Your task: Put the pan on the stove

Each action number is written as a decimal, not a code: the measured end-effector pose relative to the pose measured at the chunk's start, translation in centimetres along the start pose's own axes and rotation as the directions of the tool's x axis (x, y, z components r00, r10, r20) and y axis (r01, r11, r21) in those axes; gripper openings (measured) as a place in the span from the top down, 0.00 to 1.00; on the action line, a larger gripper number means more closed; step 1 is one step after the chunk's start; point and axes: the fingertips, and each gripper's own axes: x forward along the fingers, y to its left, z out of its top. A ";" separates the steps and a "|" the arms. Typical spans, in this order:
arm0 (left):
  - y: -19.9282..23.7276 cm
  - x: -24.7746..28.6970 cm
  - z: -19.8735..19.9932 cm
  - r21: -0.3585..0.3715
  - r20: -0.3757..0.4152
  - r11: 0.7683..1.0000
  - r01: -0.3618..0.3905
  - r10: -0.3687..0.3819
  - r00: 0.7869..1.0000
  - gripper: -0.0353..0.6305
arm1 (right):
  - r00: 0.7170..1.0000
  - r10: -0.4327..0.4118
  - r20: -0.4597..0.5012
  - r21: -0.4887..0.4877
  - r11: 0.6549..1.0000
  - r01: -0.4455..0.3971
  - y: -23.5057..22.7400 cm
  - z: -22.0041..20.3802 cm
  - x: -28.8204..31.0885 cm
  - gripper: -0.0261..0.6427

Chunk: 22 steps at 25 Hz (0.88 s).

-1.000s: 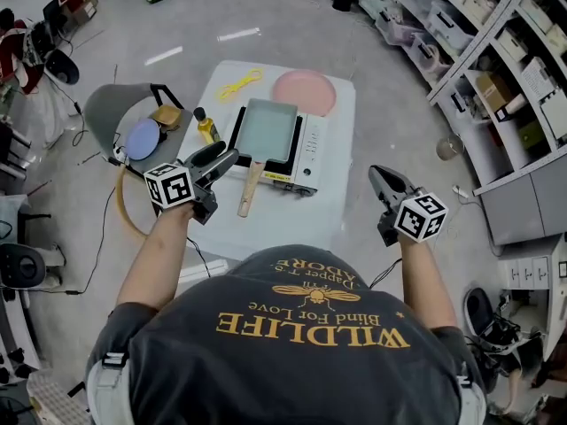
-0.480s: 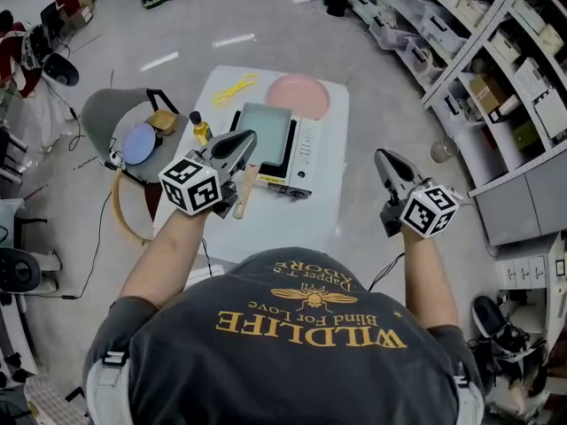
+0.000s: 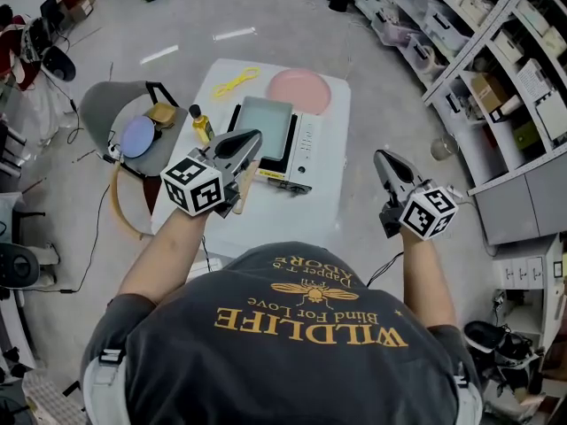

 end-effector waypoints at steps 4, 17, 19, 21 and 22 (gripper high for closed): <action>0.1 0.2 0.0 0.002 0.000 1.000 -0.004 0.004 1.000 0.95 | 1.000 -0.002 -0.003 -0.008 1.000 0.002 -0.2 0.1 0.3 0.96; -0.3 0.5 -0.1 0.015 -0.013 1.000 0.003 -0.003 1.000 0.95 | 1.000 -0.008 -0.028 -0.045 0.999 0.007 -0.3 0.0 0.4 0.96; -0.3 0.6 -0.1 0.012 -0.015 1.000 0.002 -0.002 1.000 0.95 | 1.000 -0.006 -0.029 -0.046 0.999 0.004 -0.4 0.0 0.4 0.96; -0.4 0.6 -0.2 0.013 -0.016 1.000 0.001 -0.001 1.000 0.95 | 1.000 -0.003 -0.031 -0.047 0.999 0.002 -0.3 0.0 0.4 0.96; -0.5 0.6 -0.3 0.014 -0.016 1.000 0.002 -0.002 1.000 0.95 | 1.000 -0.003 -0.031 -0.047 0.999 0.001 -0.2 -0.1 0.4 0.96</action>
